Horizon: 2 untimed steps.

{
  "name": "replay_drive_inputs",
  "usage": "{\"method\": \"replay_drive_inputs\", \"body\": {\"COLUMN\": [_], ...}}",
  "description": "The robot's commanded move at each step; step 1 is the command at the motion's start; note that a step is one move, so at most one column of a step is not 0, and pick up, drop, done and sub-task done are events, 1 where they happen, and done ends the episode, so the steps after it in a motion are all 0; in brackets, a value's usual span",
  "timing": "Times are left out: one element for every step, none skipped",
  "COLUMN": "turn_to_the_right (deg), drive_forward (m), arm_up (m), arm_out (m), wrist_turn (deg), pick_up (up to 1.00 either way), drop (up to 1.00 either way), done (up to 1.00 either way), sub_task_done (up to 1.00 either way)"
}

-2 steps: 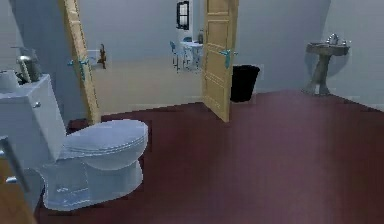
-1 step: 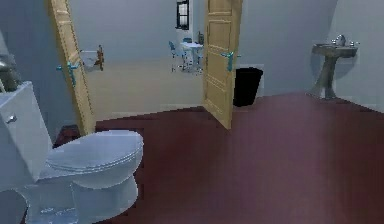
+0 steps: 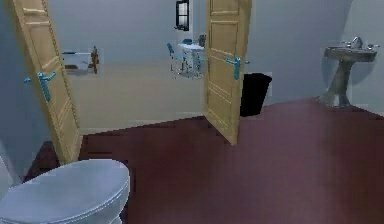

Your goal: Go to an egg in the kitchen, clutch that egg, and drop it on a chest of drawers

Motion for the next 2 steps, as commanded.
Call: {"method": "replay_drive_inputs", "body": {"turn_to_the_right": [0.0,12.0], "drive_forward": [1.00,0.00], "arm_up": [0.00,0.00], "arm_out": [0.00,0.00], "wrist_turn": [0.0,0.0], "pick_up": [0.00,0.00], "drop": [0.00,0.00], "done": [0.00,0.00], "sub_task_done": [0.00,0.00]}}
